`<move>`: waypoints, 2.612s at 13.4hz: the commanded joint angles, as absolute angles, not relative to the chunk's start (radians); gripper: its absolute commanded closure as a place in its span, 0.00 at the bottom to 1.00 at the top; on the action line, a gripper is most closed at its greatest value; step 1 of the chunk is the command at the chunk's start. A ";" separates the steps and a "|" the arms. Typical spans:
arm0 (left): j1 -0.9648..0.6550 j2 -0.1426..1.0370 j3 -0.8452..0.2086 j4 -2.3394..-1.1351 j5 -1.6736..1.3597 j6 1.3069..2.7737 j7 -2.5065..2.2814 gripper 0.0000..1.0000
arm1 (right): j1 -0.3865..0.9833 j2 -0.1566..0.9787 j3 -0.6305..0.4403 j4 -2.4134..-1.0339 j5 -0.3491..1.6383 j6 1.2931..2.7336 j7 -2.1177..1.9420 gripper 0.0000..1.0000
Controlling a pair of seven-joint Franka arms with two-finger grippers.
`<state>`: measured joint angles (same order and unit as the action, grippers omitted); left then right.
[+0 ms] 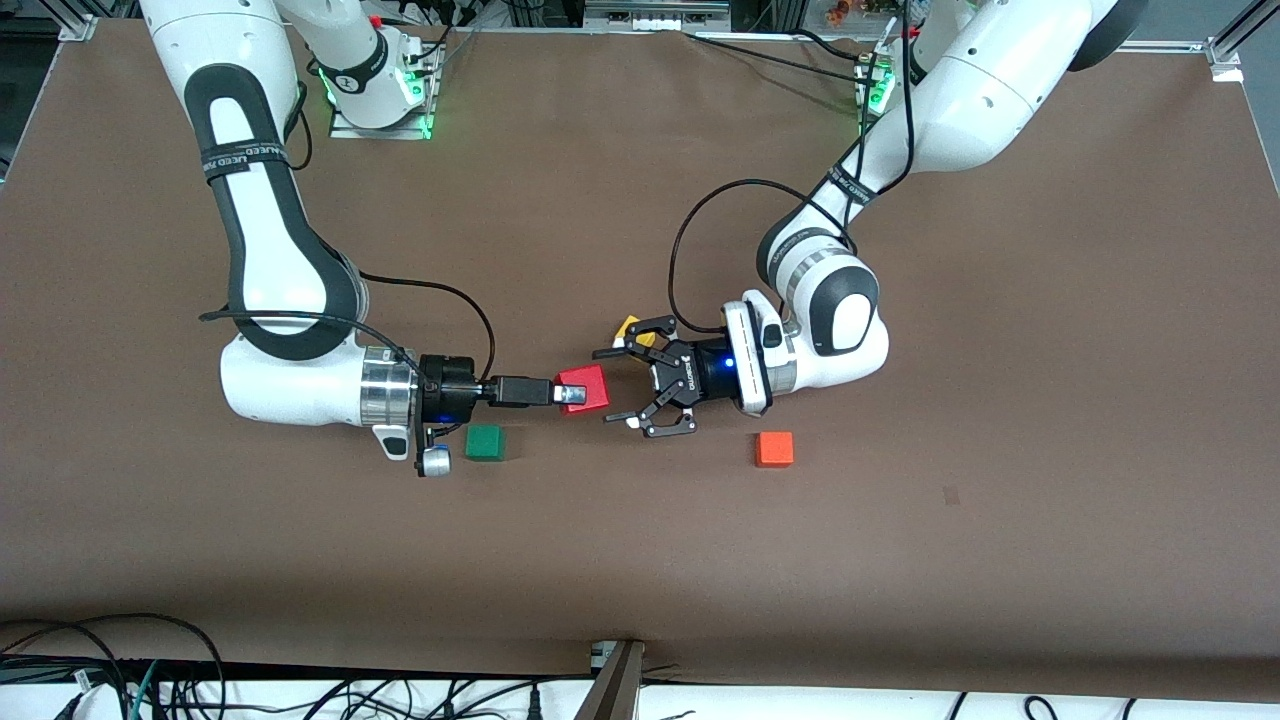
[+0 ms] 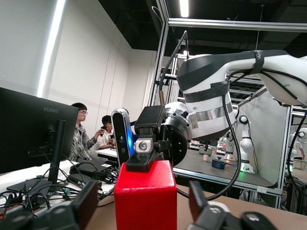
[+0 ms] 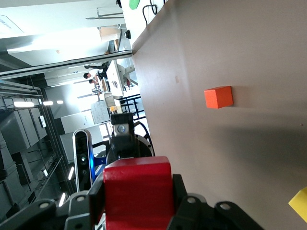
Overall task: Pass red block to right arm, stack on blue
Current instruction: 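Open the left gripper to release the red cube to the right gripper, then move the red cube over the blue cube while the left gripper withdraws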
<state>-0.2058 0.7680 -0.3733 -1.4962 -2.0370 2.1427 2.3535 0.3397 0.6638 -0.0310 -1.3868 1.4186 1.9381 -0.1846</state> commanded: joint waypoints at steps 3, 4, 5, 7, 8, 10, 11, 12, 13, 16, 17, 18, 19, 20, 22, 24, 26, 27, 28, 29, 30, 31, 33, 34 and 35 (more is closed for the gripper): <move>-0.137 0.770 -0.370 -1.477 -2.013 2.097 2.342 0.00 | 0.344 0.670 -0.043 -1.347 1.402 1.939 -0.166 0.88; -0.109 0.772 -0.368 -1.488 -1.972 2.059 2.350 0.00 | 0.339 0.669 -0.043 -1.347 1.364 1.933 -0.164 0.88; -0.079 0.775 -0.368 -1.493 -1.927 2.030 2.355 0.00 | 0.337 0.666 -0.043 -1.347 1.311 1.933 -0.163 0.88; -0.010 0.769 -0.368 -1.493 -1.844 1.968 2.356 0.00 | 0.333 0.663 -0.044 -1.347 1.182 1.931 -0.164 0.88; 0.023 0.767 -0.368 -1.490 -1.826 1.961 2.362 0.00 | 0.324 0.663 -0.044 -1.347 1.104 1.930 -0.167 0.88; 0.075 0.765 -0.368 -1.489 -1.822 1.945 2.440 0.00 | 0.321 0.655 -0.052 -1.350 0.891 1.930 -0.163 0.88; 0.104 0.765 -0.368 -1.494 -1.822 1.944 2.500 0.00 | 0.322 0.652 -0.067 -1.354 0.753 1.928 -0.163 0.89; 0.136 0.765 -0.371 -1.496 -1.828 1.941 2.555 0.00 | 0.321 0.643 -0.069 -1.364 0.633 1.927 -0.161 0.91; 0.167 0.764 -0.373 -1.494 -1.836 1.924 2.575 0.00 | 0.321 0.638 -0.081 -1.382 0.548 1.919 -0.161 0.91; 0.224 0.753 -0.365 -1.483 -1.743 1.908 2.453 0.00 | 0.322 0.623 -0.150 -1.404 0.402 1.861 -0.172 0.91; 0.245 0.729 -0.365 -1.473 -1.641 1.908 2.400 0.00 | 0.322 0.614 -0.166 -1.411 0.349 1.827 -0.172 0.91; 0.276 0.700 -0.364 -1.464 -1.529 1.908 2.316 0.00 | 0.322 0.591 -0.179 -1.439 0.306 1.818 -0.172 0.91; 0.303 0.666 -0.368 -1.462 -1.420 1.905 2.242 0.00 | 0.322 0.568 -0.184 -1.480 0.267 1.825 -0.173 0.91; 0.322 0.638 -0.368 -1.462 -1.348 1.902 2.199 0.00 | 0.322 0.537 -0.190 -1.527 0.224 1.844 -0.172 0.91; 0.383 0.617 -0.365 -1.462 -1.225 1.825 2.184 0.00 | 0.322 0.444 -0.202 -1.688 0.180 1.953 -0.172 0.91; 0.426 0.598 -0.365 -1.462 -1.136 1.786 2.181 0.00 | 0.322 0.364 -0.210 -1.845 0.129 2.105 -0.173 0.91; 0.462 0.568 -0.364 -1.462 -1.039 1.740 2.088 0.00 | 0.322 0.298 -0.212 -1.990 0.100 2.257 -0.173 0.91; 0.475 0.545 -0.364 -1.459 -0.984 1.718 2.019 0.00 | 0.322 0.282 -0.219 -2.050 0.098 2.332 -0.173 0.91; 0.492 0.516 -0.364 -1.459 -0.935 1.704 1.949 0.00 | 0.322 0.276 -0.222 -2.100 0.098 2.414 -0.173 0.91; 0.509 0.502 -0.364 -1.457 -0.898 1.695 1.875 0.00 | 0.322 0.276 -0.222 -2.127 0.098 2.469 -0.173 0.91; 0.524 0.496 -0.364 -1.454 -0.885 1.680 1.800 0.00 | 0.322 0.276 -0.222 -2.153 0.098 2.523 -0.173 0.91; 0.535 0.492 -0.362 -1.434 -0.874 1.663 1.736 0.00 | 0.322 0.276 -0.225 -2.184 0.098 2.574 -0.173 0.91; 0.538 0.473 -0.361 -1.390 -0.778 1.655 1.588 0.00 | 0.322 0.282 -0.236 -2.220 0.098 2.657 -0.178 0.91; 0.538 0.453 -0.360 -1.384 -0.729 1.652 1.506 0.00 | 0.322 0.287 -0.236 -2.220 0.098 2.669 -0.178 0.91; 0.538 0.419 -0.360 -1.384 -0.683 1.649 1.438 0.00 | 0.322 0.291 -0.236 -2.220 0.098 2.681 -0.178 0.91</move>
